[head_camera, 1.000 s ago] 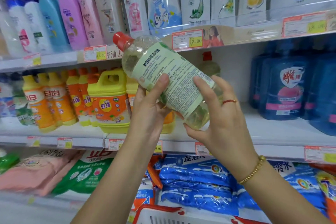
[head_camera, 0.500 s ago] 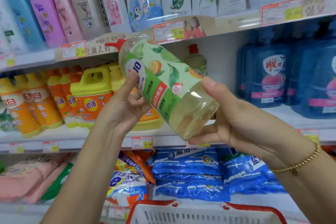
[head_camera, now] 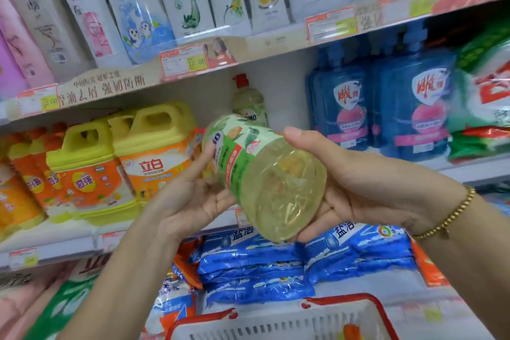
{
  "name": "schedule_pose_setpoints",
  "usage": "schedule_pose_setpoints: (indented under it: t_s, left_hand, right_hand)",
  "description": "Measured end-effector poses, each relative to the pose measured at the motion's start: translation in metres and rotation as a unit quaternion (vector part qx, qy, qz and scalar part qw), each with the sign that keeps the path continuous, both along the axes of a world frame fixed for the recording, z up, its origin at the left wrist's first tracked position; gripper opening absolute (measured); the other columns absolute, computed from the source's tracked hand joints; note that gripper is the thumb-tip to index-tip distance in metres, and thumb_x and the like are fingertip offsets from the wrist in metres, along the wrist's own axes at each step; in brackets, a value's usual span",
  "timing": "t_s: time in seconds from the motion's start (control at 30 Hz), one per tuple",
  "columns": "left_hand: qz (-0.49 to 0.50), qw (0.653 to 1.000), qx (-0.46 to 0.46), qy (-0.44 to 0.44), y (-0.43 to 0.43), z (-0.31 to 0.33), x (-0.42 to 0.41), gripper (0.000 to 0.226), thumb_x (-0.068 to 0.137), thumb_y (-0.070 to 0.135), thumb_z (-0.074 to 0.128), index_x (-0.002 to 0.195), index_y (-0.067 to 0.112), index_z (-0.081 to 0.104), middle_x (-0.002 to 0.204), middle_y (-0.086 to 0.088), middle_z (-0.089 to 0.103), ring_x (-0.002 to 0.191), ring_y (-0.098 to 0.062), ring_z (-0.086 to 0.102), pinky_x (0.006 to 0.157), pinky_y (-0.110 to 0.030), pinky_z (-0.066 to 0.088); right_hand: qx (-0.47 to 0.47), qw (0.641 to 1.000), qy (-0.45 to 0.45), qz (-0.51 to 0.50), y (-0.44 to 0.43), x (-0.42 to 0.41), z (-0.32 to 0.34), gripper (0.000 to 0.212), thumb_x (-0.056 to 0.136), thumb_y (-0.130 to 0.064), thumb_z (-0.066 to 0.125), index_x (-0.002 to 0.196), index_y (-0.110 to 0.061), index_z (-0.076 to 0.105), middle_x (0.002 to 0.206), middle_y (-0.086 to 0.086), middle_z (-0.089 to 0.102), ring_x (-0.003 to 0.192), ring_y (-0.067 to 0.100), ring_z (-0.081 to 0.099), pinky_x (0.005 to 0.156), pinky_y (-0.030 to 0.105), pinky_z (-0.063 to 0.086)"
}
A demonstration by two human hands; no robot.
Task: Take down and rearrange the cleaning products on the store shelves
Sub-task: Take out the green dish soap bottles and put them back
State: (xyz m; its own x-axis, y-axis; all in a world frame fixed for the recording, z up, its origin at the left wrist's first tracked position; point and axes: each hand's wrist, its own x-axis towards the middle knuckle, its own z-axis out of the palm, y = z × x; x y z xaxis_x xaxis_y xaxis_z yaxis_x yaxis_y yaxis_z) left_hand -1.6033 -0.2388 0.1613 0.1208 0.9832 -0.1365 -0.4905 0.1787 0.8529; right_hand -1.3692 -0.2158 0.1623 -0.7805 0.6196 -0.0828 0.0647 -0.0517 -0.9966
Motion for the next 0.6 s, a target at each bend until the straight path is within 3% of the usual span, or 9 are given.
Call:
schedule_pose_setpoints:
  t_s: [0.03,0.1,0.17,0.27,0.4,0.5,0.53,0.6]
  left_hand:
    - [-0.009,1.0,-0.013,-0.002,0.004,-0.004,0.008,0.101,0.035,0.03,0.098,0.12,-0.006,0.059,0.12,-0.021,0.064,0.091,-0.031,0.072,0.062,-0.039,0.06]
    - [-0.021,0.999,-0.034,0.033,0.015,-0.009,0.022,0.084,0.058,0.048,0.082,0.124,0.002,0.059,0.121,-0.019,0.064,0.095,-0.032,0.07,0.064,-0.042,0.06]
    - [-0.028,0.995,-0.036,0.09,0.03,-0.006,0.033,0.076,0.07,0.059,0.063,0.13,0.013,0.056,0.125,-0.016,0.063,0.099,-0.033,0.068,0.065,-0.045,0.06]
    - [-0.011,0.985,-0.007,0.172,0.06,0.01,0.054,0.064,0.077,0.061,0.056,0.127,0.02,0.06,0.117,-0.011,0.069,0.095,-0.025,0.071,0.066,-0.041,0.06]
    - [-0.018,0.978,-0.023,0.209,0.097,0.023,0.089,0.055,0.07,0.047,0.067,0.113,0.014,0.066,0.106,-0.009,0.073,0.086,-0.022,0.073,0.072,-0.04,0.06]
    - [-0.007,0.976,-0.016,0.216,0.13,0.023,0.101,0.049,0.066,0.039,0.072,0.107,0.013,0.069,0.103,-0.009,0.074,0.086,-0.023,0.072,0.078,-0.04,0.056]
    - [0.007,0.977,-0.003,0.213,0.142,0.023,0.102,0.05,0.063,0.036,0.074,0.106,0.013,0.069,0.104,-0.01,0.073,0.091,-0.024,0.071,0.082,-0.041,0.056]
    - [0.059,0.969,0.032,0.237,0.164,0.022,0.104,0.061,0.054,0.031,0.08,0.11,0.01,0.068,0.104,-0.01,0.073,0.097,-0.025,0.07,0.086,-0.041,0.055]
  right_hand:
    - [0.004,1.0,-0.009,0.002,0.004,-0.002,0.008,0.059,0.077,-0.066,0.05,0.112,-0.02,0.063,0.108,0.009,0.071,0.095,0.031,0.068,0.071,0.03,0.058]
    - [-0.017,0.999,0.032,0.033,-0.002,0.013,0.001,0.07,0.07,-0.068,0.05,0.12,-0.02,0.057,0.106,0.011,0.071,0.094,0.032,0.069,0.075,0.037,0.059]
    - [-0.022,0.999,0.05,0.0,0.013,0.019,-0.008,0.07,0.069,-0.061,0.055,0.123,-0.016,0.055,0.109,0.013,0.07,0.096,0.031,0.068,0.076,0.037,0.058]
    - [-0.034,0.995,0.077,-0.052,0.033,0.028,-0.01,0.062,0.072,-0.056,0.06,0.118,-0.015,0.058,0.105,0.011,0.071,0.089,0.026,0.07,0.075,0.037,0.057]
    - [0.015,0.989,0.06,-0.137,0.062,0.037,-0.014,0.05,0.072,-0.052,0.057,0.109,-0.019,0.06,0.1,0.005,0.073,0.085,0.02,0.071,0.076,0.037,0.058]
    - [0.026,0.981,0.082,-0.176,0.085,0.039,-0.021,0.026,0.091,-0.037,0.05,0.105,-0.019,0.062,0.098,0.004,0.073,0.091,0.019,0.07,0.079,0.038,0.058]
    - [0.057,0.973,0.084,-0.205,0.094,0.038,-0.024,0.021,0.092,-0.032,0.05,0.103,-0.02,0.063,0.097,0.002,0.073,0.091,0.016,0.069,0.082,0.037,0.057]
    - [0.172,0.936,0.059,-0.3,0.116,0.042,-0.03,0.013,0.089,-0.023,0.057,0.096,-0.027,0.067,0.085,-0.004,0.072,0.08,0.002,0.066,0.078,0.022,0.053]
